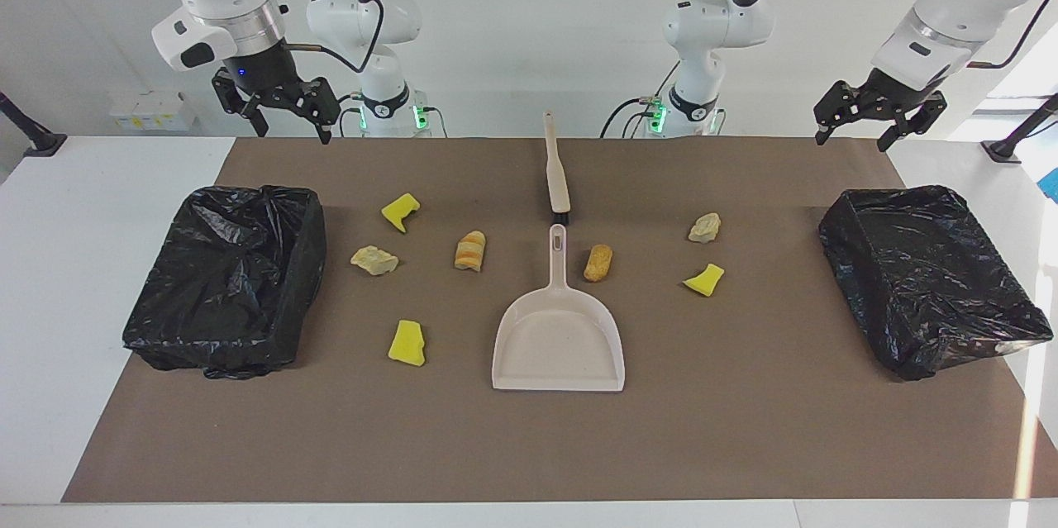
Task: Sweep and dump trash in bin
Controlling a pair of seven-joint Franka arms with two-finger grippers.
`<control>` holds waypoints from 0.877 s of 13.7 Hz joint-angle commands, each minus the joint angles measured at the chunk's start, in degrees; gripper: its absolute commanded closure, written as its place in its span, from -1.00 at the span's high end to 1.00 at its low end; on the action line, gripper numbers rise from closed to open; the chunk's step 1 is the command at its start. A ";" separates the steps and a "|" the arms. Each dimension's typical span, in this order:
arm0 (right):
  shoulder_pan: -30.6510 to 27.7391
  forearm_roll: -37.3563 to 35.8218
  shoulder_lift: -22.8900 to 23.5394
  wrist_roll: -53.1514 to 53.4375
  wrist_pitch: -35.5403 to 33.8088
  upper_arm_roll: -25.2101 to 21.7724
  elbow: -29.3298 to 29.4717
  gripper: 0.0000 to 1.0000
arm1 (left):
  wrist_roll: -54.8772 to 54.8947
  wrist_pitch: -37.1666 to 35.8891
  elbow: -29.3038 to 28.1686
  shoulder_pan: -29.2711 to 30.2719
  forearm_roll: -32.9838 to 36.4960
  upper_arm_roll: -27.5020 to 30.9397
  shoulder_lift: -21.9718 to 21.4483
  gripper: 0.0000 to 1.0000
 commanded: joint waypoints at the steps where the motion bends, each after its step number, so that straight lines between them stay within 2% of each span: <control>1: -0.46 0.75 0.20 -1.28 0.64 0.24 0.35 1.00 | 0.54 2.13 -4.34 -0.28 -1.63 -0.46 -1.30 1.00; 4: -0.10 0.67 0.20 -0.83 1.86 0.24 -0.09 1.00 | 0.27 4.60 -7.94 -3.26 -2.17 -0.73 -1.83 1.00; 8: 2.87 0.31 0.63 -1.01 5.20 0.94 -1.15 1.00 | -4.90 11.44 -17.16 -10.80 -2.26 -0.73 -4.89 1.00; 12: 6.30 -0.74 4.32 0.92 9.51 0.95 -1.06 1.00 | -12.46 17.77 -27.09 -19.33 -2.69 -0.73 -8.59 1.00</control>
